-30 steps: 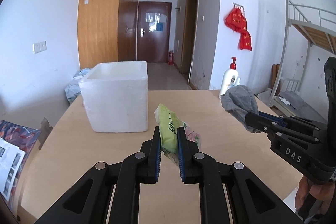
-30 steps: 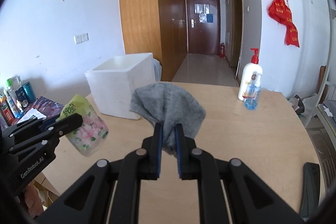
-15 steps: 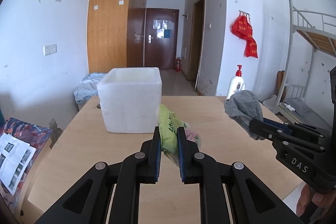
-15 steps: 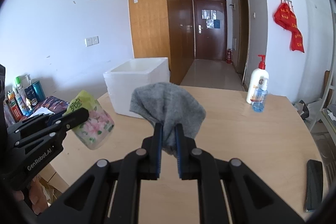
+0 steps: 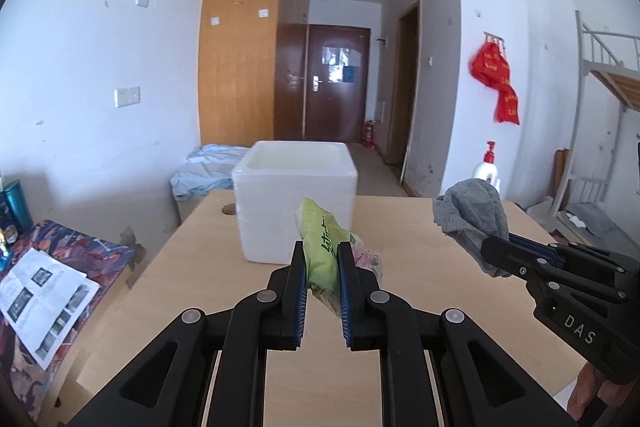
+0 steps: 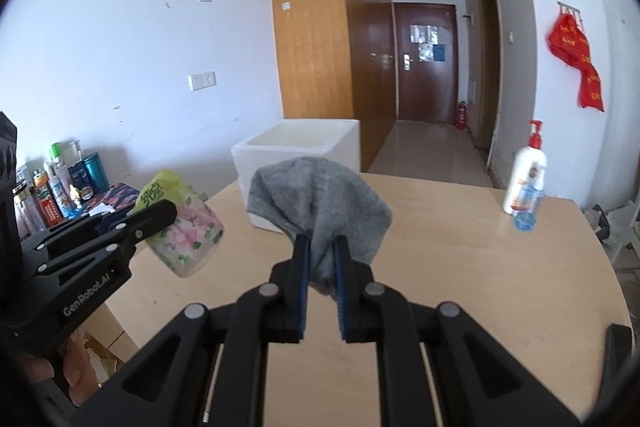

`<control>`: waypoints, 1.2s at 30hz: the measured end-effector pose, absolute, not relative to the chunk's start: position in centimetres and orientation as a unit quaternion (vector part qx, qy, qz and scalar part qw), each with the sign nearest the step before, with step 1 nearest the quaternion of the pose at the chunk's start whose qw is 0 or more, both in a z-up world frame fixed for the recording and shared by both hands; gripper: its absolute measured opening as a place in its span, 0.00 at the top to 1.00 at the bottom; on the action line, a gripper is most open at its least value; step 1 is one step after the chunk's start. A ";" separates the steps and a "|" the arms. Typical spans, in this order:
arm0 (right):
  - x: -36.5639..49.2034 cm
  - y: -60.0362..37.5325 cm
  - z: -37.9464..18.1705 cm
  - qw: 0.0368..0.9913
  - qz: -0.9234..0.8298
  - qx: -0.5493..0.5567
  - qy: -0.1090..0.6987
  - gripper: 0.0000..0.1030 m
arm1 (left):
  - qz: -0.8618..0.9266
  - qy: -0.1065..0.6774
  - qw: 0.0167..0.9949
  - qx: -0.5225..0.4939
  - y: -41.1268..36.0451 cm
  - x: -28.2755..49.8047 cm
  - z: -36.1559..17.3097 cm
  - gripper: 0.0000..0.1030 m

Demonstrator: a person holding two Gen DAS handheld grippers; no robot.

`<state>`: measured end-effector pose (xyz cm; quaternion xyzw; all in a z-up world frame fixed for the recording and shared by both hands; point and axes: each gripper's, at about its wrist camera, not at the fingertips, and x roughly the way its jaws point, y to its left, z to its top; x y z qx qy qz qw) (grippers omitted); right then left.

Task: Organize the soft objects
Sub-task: 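Lift the grey cloth with the right tool while the left tool carries the tissue pack toward the box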

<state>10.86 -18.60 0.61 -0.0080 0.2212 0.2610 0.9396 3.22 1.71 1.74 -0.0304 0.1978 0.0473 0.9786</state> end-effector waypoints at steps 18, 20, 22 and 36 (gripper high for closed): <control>12.0 -15.0 1.4 0.930 0.301 -0.017 0.212 0.86 | 0.071 0.199 0.977 -0.039 4.0 5.5 2.0 0.86; 12.2 -14.7 1.4 0.930 0.301 -0.019 0.212 0.86 | 0.070 0.200 0.977 -0.041 4.2 6.0 2.1 0.86; 12.6 -14.5 1.4 0.929 0.302 -0.020 0.212 0.86 | 0.072 0.198 0.977 -0.040 4.3 6.4 2.2 0.86; 16.5 -12.9 1.7 0.928 0.301 -0.024 0.220 0.86 | 0.069 0.199 0.977 -0.044 5.6 11.1 3.0 0.86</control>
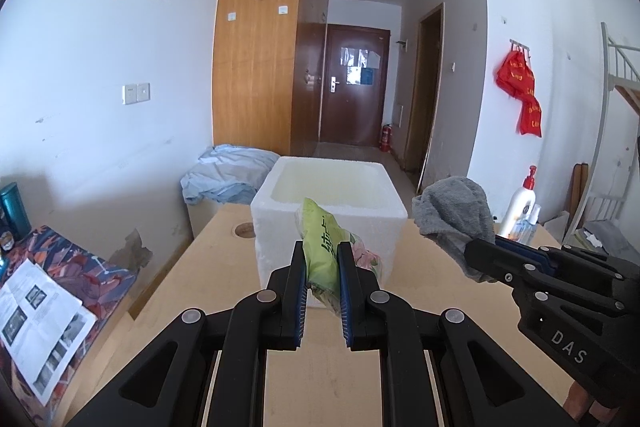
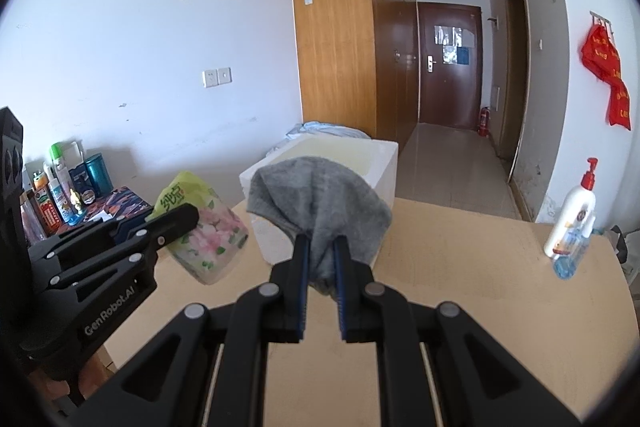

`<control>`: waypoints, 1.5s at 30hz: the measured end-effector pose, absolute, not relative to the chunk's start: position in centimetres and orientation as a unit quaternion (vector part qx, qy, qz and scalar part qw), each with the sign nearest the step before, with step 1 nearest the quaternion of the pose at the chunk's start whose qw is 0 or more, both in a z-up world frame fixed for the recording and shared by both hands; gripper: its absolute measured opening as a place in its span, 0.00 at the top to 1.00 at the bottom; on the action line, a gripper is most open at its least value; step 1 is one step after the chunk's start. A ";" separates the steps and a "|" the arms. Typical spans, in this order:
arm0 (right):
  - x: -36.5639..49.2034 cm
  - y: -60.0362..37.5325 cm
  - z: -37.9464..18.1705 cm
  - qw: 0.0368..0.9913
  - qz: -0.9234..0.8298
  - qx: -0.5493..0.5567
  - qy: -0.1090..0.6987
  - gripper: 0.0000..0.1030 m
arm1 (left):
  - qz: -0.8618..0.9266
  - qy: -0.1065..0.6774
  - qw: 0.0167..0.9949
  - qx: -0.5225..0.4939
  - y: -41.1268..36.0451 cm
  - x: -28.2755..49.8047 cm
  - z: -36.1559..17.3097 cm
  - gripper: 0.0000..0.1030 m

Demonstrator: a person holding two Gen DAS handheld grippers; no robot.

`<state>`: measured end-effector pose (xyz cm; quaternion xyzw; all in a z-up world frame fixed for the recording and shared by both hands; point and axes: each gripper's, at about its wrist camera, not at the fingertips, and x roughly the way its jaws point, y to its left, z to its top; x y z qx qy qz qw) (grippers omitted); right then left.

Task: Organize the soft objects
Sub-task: 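Lift the grey cloth with the right tool while the left tool carries the tissue pack toward the box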

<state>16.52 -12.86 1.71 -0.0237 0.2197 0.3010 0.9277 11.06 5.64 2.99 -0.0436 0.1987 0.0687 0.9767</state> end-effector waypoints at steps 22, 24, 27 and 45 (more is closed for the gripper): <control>22.6 -10.2 2.9 0.927 0.299 -0.043 0.221 0.85 | 0.064 0.199 0.977 -0.038 7.5 19.0 4.5 0.86; 23.2 -9.9 2.8 0.927 0.299 -0.044 0.223 0.85 | 0.064 0.200 0.977 -0.038 7.7 19.5 4.5 0.86; 24.0 -9.6 2.6 0.925 0.300 -0.045 0.226 0.85 | 0.063 0.199 0.977 -0.037 8.0 20.5 4.5 0.86; 28.2 -8.6 2.4 0.924 0.308 -0.039 0.223 0.85 | 0.062 0.197 0.978 -0.032 9.3 26.1 4.6 0.86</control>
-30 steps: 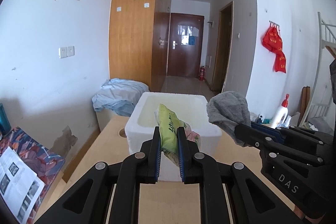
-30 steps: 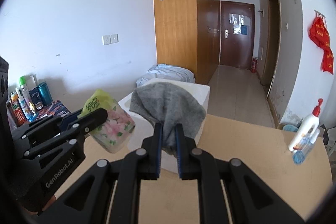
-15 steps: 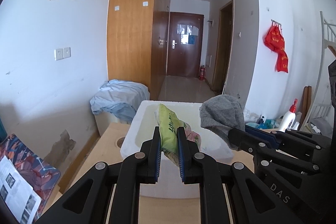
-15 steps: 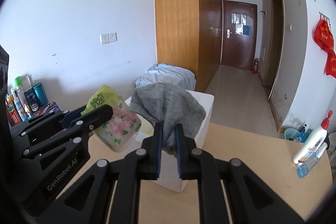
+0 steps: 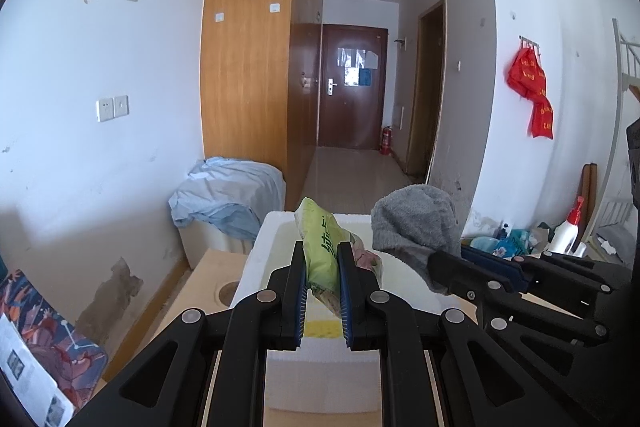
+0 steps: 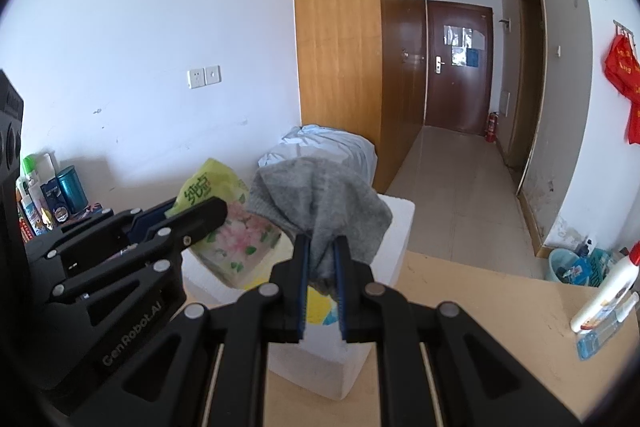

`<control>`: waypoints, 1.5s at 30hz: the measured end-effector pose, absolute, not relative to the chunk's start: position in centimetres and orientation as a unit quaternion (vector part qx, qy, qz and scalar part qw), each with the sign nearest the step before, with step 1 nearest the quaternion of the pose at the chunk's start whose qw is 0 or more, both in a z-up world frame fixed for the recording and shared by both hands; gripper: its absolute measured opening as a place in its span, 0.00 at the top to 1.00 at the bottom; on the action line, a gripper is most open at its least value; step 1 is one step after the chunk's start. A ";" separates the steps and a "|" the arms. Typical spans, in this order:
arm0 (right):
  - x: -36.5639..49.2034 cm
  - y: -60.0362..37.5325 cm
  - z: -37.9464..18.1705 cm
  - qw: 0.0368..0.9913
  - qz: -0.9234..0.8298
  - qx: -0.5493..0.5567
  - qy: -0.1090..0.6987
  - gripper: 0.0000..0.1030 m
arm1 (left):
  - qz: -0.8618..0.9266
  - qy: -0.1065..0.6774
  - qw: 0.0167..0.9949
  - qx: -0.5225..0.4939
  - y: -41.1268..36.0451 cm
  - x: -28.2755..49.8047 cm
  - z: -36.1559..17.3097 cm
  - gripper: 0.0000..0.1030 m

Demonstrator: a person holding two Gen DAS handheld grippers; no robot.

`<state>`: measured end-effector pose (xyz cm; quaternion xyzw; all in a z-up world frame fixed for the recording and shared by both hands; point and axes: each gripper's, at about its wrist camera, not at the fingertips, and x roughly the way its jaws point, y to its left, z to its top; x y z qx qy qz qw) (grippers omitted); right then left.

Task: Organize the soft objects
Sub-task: 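Lift the grey cloth with the right tool while the left tool carries the tissue pack toward the box, then lower the tissue pack into the foam box and open the left tool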

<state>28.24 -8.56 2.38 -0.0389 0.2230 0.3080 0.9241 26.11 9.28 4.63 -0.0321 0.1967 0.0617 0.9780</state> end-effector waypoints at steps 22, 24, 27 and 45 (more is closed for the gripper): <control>30.5 -7.7 2.7 0.927 0.295 -0.031 0.231 0.86 | 0.074 0.218 0.973 -0.026 9.4 29.5 2.8 0.85; 30.5 -7.6 2.7 0.927 0.295 -0.032 0.230 0.86 | 0.074 0.220 0.972 -0.028 9.4 29.6 2.7 0.85; 30.6 -7.5 2.7 0.927 0.295 -0.033 0.229 0.86 | 0.078 0.213 0.973 -0.029 9.6 29.4 2.9 0.78; 30.8 -7.7 2.5 0.926 0.296 -0.030 0.230 0.86 | 0.110 0.203 0.973 -0.023 10.3 27.2 3.4 0.16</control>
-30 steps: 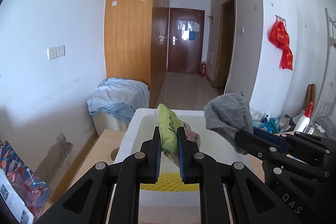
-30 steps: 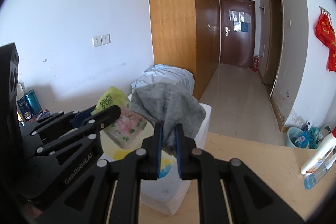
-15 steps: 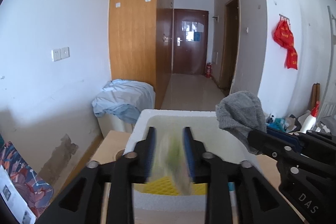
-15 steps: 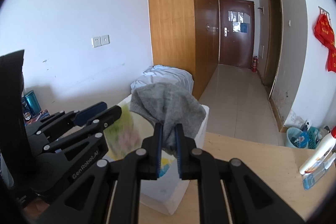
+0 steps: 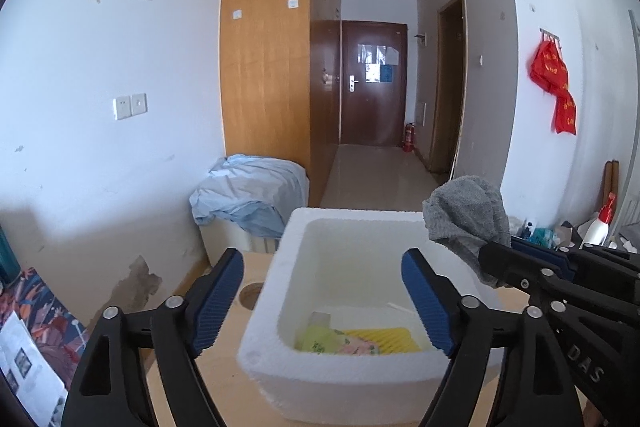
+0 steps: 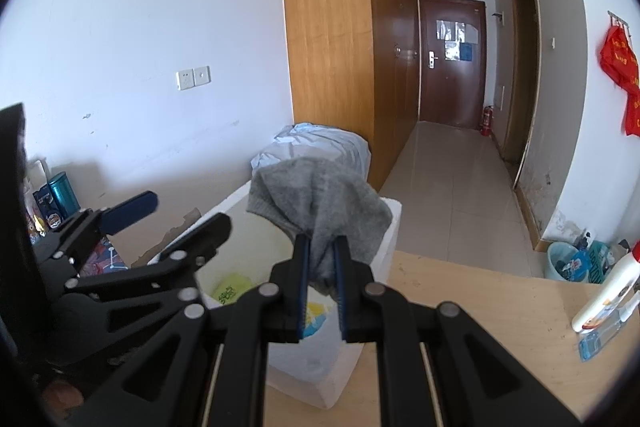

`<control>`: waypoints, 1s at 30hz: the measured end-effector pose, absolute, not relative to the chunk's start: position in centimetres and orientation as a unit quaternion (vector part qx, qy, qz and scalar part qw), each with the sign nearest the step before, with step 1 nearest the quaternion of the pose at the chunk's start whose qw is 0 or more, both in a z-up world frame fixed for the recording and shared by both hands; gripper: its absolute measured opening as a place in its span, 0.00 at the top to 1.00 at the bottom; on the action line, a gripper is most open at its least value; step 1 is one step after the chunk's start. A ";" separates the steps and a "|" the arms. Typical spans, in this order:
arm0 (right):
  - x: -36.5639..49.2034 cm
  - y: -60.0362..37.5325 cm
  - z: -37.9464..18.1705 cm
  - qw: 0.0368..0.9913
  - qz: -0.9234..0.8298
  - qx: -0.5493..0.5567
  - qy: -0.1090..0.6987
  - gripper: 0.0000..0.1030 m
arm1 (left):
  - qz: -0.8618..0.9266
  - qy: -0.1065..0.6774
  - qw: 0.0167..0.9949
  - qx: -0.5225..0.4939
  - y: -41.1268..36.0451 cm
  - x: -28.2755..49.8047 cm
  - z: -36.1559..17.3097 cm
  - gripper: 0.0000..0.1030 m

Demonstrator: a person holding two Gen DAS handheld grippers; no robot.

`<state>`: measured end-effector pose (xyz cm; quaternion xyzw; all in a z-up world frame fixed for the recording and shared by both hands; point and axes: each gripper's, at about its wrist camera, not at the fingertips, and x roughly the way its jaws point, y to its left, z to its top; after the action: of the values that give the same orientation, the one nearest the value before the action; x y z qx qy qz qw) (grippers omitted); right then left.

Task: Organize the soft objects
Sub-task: 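Lower the tissue pack into the foam box and open the left tool, then lower the grey cloth into the foam box and open the right tool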

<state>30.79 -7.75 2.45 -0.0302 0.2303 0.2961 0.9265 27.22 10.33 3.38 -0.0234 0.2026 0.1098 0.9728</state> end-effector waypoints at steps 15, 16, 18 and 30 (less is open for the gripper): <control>31.8 -5.0 2.4 0.914 0.324 -0.039 0.242 0.86 | 0.171 0.184 0.966 -0.053 14.8 22.2 2.7 0.01; 31.9 -4.7 2.4 0.913 0.325 -0.040 0.244 0.86 | 0.171 0.184 0.967 -0.053 14.9 22.2 2.7 0.01; 32.2 -4.4 2.1 0.912 0.324 -0.042 0.246 0.86 | 0.169 0.187 0.966 -0.050 15.0 22.2 2.6 0.01; 32.5 -3.7 1.4 0.911 0.321 -0.043 0.254 0.73 | 0.161 0.195 0.966 -0.049 15.0 22.9 2.0 0.01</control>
<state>32.47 -3.73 1.45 -0.0434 0.2539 0.3213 0.9113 22.95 14.96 2.03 -0.0487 0.1954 0.1615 0.9661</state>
